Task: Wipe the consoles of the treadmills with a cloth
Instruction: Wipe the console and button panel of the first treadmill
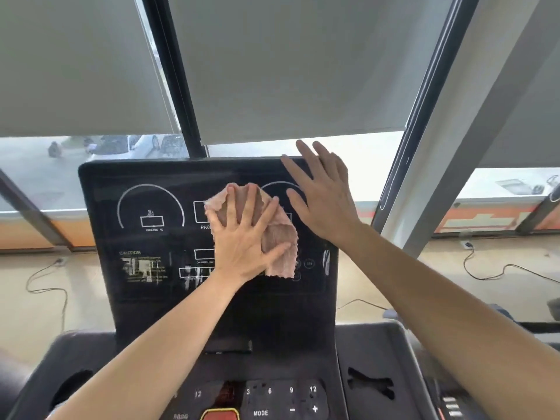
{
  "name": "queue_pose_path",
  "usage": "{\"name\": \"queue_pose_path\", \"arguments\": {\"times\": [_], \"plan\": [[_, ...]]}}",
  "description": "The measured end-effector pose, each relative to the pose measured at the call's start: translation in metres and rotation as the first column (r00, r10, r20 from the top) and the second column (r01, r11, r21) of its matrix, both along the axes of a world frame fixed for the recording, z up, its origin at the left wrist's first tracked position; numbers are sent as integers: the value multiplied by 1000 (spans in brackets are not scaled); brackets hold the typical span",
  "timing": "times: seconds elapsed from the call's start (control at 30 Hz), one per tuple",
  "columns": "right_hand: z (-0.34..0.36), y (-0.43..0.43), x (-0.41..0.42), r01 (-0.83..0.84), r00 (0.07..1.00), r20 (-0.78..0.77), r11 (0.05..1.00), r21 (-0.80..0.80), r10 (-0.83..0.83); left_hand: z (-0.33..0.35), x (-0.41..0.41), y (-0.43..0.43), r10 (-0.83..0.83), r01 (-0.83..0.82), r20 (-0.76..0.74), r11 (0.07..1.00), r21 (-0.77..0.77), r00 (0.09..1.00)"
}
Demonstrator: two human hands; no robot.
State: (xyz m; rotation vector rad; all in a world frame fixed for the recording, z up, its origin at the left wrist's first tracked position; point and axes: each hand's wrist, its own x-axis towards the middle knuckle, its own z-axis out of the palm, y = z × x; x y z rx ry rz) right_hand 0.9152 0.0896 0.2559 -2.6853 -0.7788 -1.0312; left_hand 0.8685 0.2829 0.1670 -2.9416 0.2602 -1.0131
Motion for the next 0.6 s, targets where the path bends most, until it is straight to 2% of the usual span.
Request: {"name": "queue_pose_path", "arguments": {"times": [0.13,0.33,0.5,0.6], "plan": [[8,9,15,-6,999,-51,997,-71,2,37,23,17,64,-64,68,998,-1,996],[-1,13,21,2,1000,-14,1000,-10,-2,85,45,47,194,-190,53,980,-62,980],[-19,22,14,-19,1000,-20,998,65,21,64,32,46,302,-301,-8,945,-124,953],[-10,21,17,2,1000,12,995,95,-3,48,24,40,347,-338,13,922,-188,938]]}}
